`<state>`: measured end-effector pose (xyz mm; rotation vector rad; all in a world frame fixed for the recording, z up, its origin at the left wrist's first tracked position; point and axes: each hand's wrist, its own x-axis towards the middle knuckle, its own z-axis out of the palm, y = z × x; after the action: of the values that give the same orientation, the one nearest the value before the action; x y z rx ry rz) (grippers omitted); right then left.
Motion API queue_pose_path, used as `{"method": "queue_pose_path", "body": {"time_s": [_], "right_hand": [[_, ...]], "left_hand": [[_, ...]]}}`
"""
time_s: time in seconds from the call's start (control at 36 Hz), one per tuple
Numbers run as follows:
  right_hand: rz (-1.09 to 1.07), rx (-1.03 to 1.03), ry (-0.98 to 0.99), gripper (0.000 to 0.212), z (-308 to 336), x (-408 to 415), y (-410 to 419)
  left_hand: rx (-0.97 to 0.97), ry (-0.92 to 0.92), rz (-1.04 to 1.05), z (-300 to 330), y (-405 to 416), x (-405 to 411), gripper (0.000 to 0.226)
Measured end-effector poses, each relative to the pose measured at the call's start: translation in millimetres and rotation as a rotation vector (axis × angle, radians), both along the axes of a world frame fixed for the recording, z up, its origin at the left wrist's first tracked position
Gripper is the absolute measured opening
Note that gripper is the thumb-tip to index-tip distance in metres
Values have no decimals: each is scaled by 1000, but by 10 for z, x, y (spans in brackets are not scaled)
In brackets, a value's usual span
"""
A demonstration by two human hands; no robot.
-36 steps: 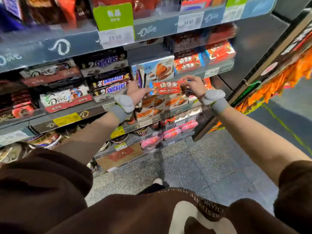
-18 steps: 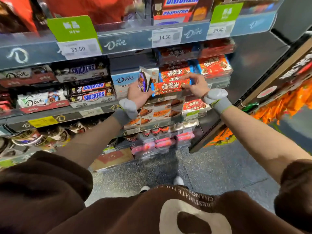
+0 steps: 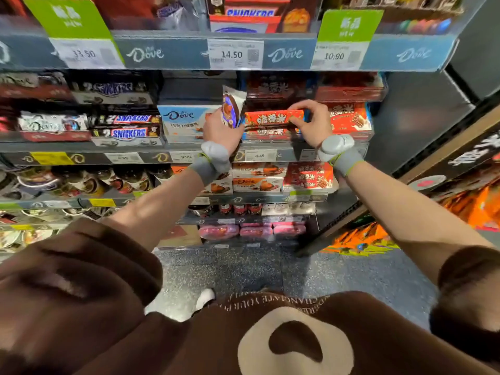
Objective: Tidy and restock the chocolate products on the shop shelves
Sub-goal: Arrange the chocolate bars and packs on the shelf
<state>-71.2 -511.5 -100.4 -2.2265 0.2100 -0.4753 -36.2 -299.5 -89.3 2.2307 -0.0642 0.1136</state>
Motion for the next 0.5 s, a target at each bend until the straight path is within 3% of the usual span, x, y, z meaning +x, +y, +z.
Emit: {"method": "queue_pose_path", "body": {"time_s": [0.33, 0.5], "right_hand": [[109, -126, 71, 14, -101, -23, -97], [72, -184, 98, 18, -101, -8, -59]], "left_hand": [[101, -8, 16, 4, -94, -68, 15], [32, 6, 54, -2, -104, -98, 19]]}}
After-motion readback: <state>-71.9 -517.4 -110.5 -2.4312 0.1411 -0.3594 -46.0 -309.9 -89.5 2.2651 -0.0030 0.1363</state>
